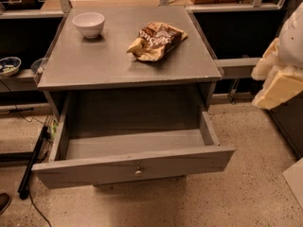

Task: Close top drawer

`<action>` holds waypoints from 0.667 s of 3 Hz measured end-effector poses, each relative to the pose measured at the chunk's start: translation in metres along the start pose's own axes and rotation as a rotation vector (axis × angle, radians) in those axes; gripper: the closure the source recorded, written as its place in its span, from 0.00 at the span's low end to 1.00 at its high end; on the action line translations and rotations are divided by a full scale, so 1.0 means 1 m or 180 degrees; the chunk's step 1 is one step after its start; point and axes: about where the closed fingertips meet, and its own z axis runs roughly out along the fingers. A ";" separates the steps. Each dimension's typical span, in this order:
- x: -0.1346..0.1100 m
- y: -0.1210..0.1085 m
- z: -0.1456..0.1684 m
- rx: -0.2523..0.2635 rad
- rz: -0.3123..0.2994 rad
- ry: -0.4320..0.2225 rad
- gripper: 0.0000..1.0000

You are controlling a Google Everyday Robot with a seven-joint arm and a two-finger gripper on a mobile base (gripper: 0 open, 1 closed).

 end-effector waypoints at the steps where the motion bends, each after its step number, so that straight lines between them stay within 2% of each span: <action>1: 0.000 0.000 0.000 0.0000 0.0000 0.0000 0.73; 2: 0.000 0.000 0.000 0.0000 0.0000 0.0000 0.96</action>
Offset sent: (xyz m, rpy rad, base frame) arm 0.0000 0.0000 0.0000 0.0000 0.0000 0.0000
